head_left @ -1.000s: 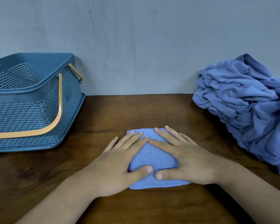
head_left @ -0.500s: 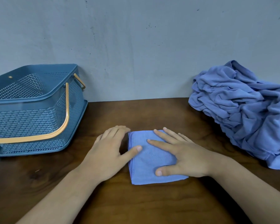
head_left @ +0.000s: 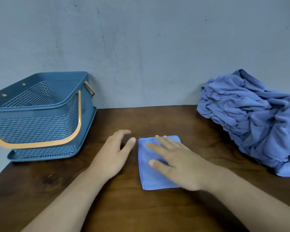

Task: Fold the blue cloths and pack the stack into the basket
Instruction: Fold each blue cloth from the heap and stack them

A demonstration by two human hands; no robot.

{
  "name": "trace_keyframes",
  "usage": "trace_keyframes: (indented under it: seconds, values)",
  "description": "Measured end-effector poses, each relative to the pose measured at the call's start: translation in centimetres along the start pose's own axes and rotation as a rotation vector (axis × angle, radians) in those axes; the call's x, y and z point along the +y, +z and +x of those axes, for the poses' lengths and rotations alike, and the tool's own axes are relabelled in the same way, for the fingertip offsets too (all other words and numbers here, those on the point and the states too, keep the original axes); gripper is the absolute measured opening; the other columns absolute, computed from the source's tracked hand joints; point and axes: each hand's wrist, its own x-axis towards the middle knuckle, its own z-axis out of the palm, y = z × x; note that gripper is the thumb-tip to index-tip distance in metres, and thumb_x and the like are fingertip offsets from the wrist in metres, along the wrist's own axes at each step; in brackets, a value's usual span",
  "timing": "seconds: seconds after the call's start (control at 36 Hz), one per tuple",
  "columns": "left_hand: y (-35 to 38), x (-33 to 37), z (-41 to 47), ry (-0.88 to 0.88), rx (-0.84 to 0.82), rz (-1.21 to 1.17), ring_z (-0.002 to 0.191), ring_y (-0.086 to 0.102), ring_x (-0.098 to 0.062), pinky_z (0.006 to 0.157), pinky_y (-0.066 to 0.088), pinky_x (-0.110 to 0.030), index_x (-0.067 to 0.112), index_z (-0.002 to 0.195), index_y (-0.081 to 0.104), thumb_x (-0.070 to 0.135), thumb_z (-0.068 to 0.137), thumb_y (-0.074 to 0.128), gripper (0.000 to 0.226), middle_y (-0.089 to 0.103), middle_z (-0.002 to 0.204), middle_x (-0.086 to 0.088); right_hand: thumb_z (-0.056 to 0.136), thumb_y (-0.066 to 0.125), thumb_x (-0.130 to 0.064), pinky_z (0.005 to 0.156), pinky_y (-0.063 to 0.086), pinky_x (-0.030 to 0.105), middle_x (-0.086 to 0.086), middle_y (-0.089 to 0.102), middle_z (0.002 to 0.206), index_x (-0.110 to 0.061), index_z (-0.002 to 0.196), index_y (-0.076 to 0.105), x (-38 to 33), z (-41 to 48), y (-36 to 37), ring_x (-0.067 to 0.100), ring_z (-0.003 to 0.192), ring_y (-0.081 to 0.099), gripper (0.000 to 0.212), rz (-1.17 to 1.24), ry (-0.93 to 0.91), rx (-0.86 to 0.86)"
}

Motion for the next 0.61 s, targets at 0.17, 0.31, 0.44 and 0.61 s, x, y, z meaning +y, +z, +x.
trace_keyframes:
  seconds: [0.17,0.31,0.44,0.61]
  values:
    - [-0.7,-1.1,0.6,-0.163,0.173,0.041,0.136,0.049,-0.011,0.112,0.042,-0.039,0.032,0.145,0.048,0.048,0.108,0.044,0.040,0.055,0.144,0.014,0.097,0.012,-0.084,0.129,-0.012,0.054,-0.006,-0.029,0.171,-0.048,0.163,-0.016,-1.2,2.6,3.5,0.025,0.156,-0.034,0.080,-0.170,0.037,-0.018]
    - [-0.9,-0.9,0.9,-0.267,0.278,-0.189,0.128,0.055,-0.008,0.102,0.040,-0.031,0.030,0.143,0.051,0.037,0.110,0.045,0.034,0.059,0.136,0.014,0.096,0.014,-0.084,0.128,-0.011,0.056,-0.005,-0.026,0.173,-0.049,0.163,-0.015,-1.2,5.3,3.3,0.027,0.158,-0.030,0.080,-0.186,0.030,0.007]
    - [-1.0,-0.6,1.0,-0.315,0.387,-0.350,0.111,0.059,-0.007,0.087,0.040,-0.027,0.031,0.136,0.052,0.020,0.108,0.042,0.032,0.061,0.124,0.018,0.096,0.014,-0.083,0.128,-0.010,0.059,-0.003,-0.023,0.174,-0.048,0.164,-0.012,-1.9,9.9,3.1,0.030,0.159,-0.026,0.080,-0.188,0.040,0.014]
    - [-0.8,-0.3,0.8,-0.303,0.514,-0.506,0.093,0.061,-0.005,0.076,0.041,-0.024,0.029,0.100,0.062,0.013,0.100,0.045,0.023,0.067,0.096,0.011,0.099,0.015,-0.080,0.127,-0.005,0.059,-0.001,-0.018,0.175,-0.047,0.165,-0.006,-3.4,17.6,2.3,0.032,0.161,-0.019,0.077,-0.201,0.028,0.002]
